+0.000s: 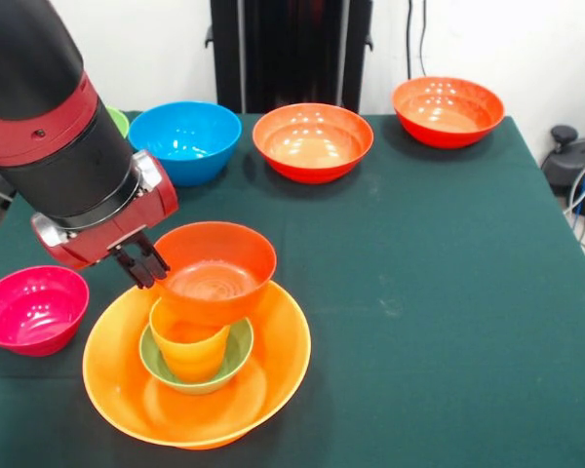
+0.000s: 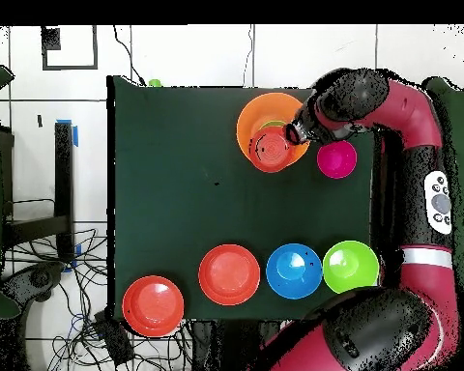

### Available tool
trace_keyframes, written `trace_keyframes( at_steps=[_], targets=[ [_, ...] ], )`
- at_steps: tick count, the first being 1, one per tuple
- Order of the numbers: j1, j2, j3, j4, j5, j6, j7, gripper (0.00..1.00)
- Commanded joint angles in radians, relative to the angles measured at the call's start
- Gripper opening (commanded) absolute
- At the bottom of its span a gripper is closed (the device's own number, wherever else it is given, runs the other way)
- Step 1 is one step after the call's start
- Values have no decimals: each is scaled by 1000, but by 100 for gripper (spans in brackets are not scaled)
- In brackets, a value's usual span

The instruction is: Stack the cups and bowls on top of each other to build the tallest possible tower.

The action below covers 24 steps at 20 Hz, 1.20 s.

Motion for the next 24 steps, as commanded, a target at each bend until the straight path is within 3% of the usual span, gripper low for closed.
trace_keyframes(
  at_steps=[1,9,16,24],
  targets=[
    [33,36,-34,-34,-23,-42,-64,0],
    [24,41,-37,-40,-32,-48,-91,0],
    [50,69,-24,-138,-52,3,-126,0],
    [56,70,-29,-139,-40,3,-119,0]
  ],
)
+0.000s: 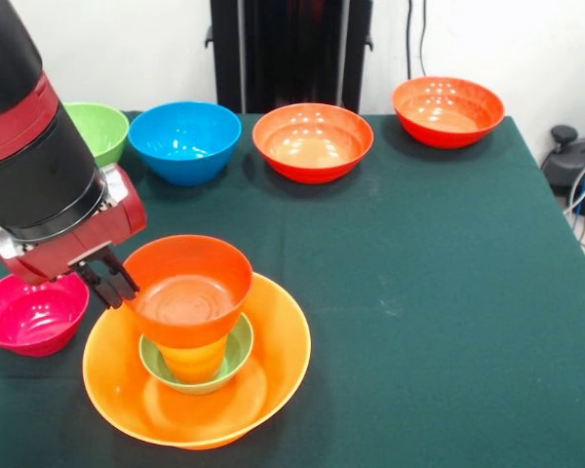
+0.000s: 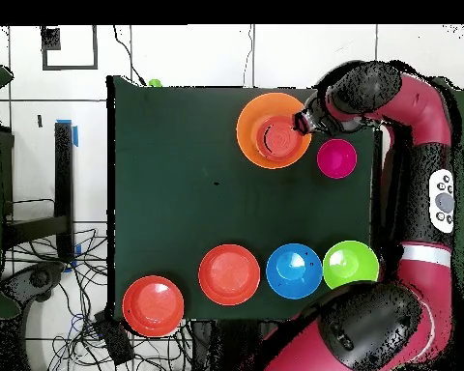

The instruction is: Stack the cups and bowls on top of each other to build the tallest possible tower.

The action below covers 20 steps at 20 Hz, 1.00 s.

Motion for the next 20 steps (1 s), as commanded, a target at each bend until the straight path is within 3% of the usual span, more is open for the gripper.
trace_keyframes(
  at_steps=[1,2,3,18,20],
  targets=[
    [44,41,-29,-37,-40,6,-122,0],
    [47,43,-30,-43,-41,12,-119,0],
    [45,41,-33,-36,-38,14,-116,100],
    [37,27,-31,-7,-25,-2,-108,100],
    [33,-2,-36,16,-19,5,-103,100]
  ],
)
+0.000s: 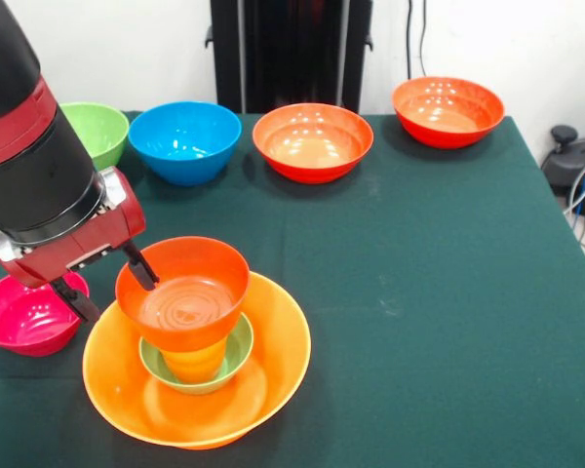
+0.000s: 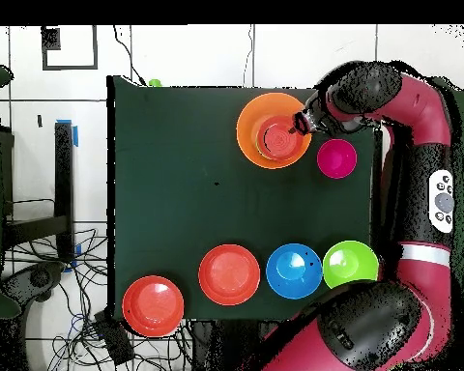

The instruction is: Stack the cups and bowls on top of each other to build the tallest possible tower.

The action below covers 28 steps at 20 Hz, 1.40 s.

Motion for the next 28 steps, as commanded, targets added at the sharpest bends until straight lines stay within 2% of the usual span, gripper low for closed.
trace_keyframes(
  at_steps=[1,3,6,11,15,16,20,25,28],
  targets=[
    [24,-50,-42,60,-7,9,-89,100],
    [4,-174,-52,142,29,30,-47,100],
    [28,-255,-60,125,40,96,0,100],
    [73,-244,-47,28,59,193,45,100],
    [101,-249,-52,-5,78,237,100,100],
    [103,-265,-63,10,77,217,111,100],
    [71,-407,-122,272,112,-42,210,100],
    [36,-574,-184,635,166,-288,333,100],
    [48,-663,-232,808,175,-430,414,100]
  ],
)
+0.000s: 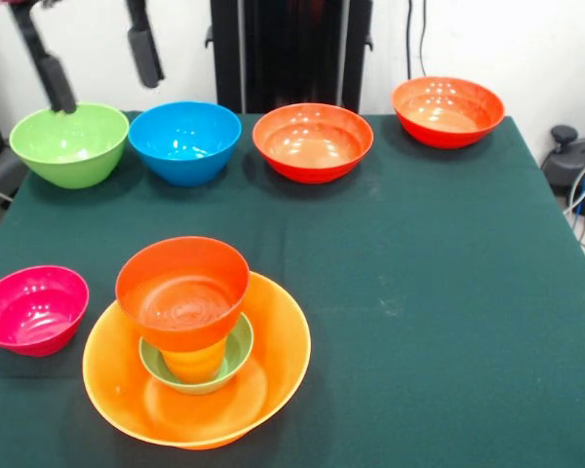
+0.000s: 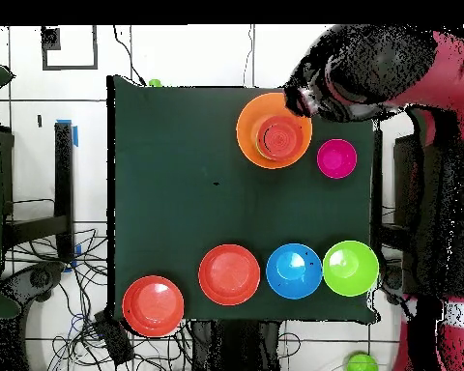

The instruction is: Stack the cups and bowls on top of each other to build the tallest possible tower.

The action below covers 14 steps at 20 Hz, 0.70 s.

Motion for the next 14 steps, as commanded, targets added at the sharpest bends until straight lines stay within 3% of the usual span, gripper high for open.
trace_keyframes(
  at_steps=[1,7,14],
  targets=[
    [29,-233,-160,542,17,-316,368,100],
    [148,-321,-284,698,17,-412,534,100],
    [275,-276,-375,746,3,-538,736,100]
  ],
)
